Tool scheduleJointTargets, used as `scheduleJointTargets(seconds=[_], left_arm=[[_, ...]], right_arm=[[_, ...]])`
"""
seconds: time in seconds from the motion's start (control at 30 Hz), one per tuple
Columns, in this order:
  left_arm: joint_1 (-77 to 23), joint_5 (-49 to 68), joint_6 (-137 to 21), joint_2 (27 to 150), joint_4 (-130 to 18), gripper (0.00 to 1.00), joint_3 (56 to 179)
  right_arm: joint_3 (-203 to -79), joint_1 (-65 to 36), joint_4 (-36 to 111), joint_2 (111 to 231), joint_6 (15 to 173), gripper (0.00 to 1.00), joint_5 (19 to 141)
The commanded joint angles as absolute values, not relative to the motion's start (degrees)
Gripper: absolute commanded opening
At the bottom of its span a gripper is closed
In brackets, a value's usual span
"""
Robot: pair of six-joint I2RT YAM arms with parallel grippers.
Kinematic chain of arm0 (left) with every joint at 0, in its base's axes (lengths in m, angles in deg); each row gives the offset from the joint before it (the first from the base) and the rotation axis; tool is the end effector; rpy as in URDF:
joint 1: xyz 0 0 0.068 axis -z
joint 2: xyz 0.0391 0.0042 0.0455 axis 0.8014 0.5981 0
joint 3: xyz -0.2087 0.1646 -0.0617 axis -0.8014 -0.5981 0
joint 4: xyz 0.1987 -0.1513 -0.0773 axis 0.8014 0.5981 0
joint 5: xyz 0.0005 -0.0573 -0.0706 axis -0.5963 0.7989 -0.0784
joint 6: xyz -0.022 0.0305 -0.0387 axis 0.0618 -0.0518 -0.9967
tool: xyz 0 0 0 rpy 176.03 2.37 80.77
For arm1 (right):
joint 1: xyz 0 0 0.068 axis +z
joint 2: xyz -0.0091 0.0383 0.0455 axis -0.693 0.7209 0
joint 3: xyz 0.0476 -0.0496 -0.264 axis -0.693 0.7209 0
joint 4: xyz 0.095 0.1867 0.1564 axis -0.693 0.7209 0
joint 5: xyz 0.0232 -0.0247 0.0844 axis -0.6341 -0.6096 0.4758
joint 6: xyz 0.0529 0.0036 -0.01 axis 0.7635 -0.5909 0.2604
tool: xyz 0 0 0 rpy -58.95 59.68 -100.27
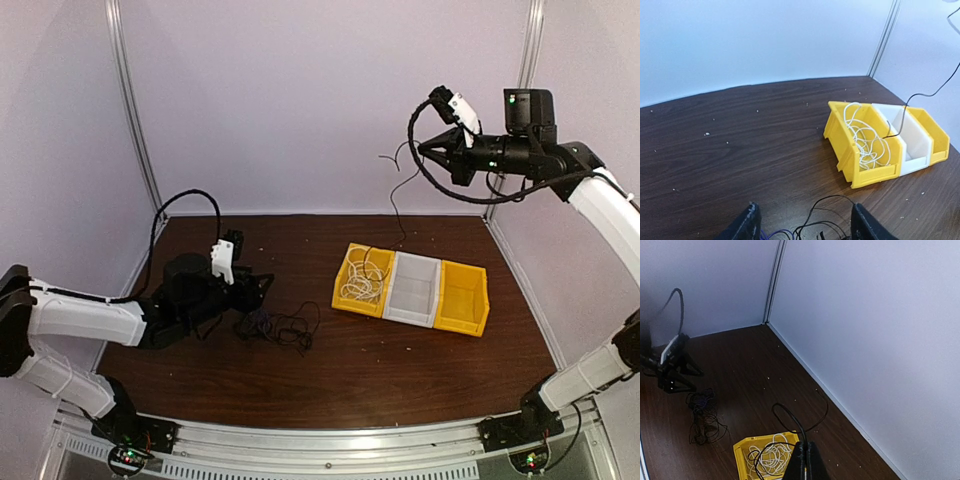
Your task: Untangle the cables
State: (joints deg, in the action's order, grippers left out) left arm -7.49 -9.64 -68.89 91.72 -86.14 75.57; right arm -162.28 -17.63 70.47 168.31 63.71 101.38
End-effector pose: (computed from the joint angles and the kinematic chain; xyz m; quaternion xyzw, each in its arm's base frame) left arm 0.2001 -0.1963 0.2018 0.1014 0.7881 -0.2789 0.5393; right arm 0.2450 0.1398 0.4797 -0.4590 0.6342 0.2106 0.5854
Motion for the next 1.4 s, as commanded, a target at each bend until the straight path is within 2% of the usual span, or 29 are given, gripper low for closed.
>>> scheduleJointTargets(seconds=[0.0,0.2,0.53,1.1,1.37], left_arm=[[-7.21,-9.86,-67.67,84.1,-79.38,0.63,76.99],[-7.21,-13.81,-67.32,77.4,-73.57,0.64,76.77],[-7.21,-16.67,-67.02,74.55,-72.09,0.65,75.37],[-7.21,-17.94,-66.58,73.43,-71.54,0.66,74.05],[-7.22,-18.29,-66.72,73.06,-71.39,0.66,73.53]], right_arm=[[-156.75,-20.98,63.84,165.42,66.02,0.0,103.13],[-152.04,-24.9,60.46,165.48,68.77,0.0,106.81],[-155.49,-27.74,61.23,165.97,69.55,0.0,108.01],[-140.43,-32.04,56.49,163.7,69.34,0.0,107.51],[-136.31,-32.09,62.28,169.78,62.82,0.0,109.69]])
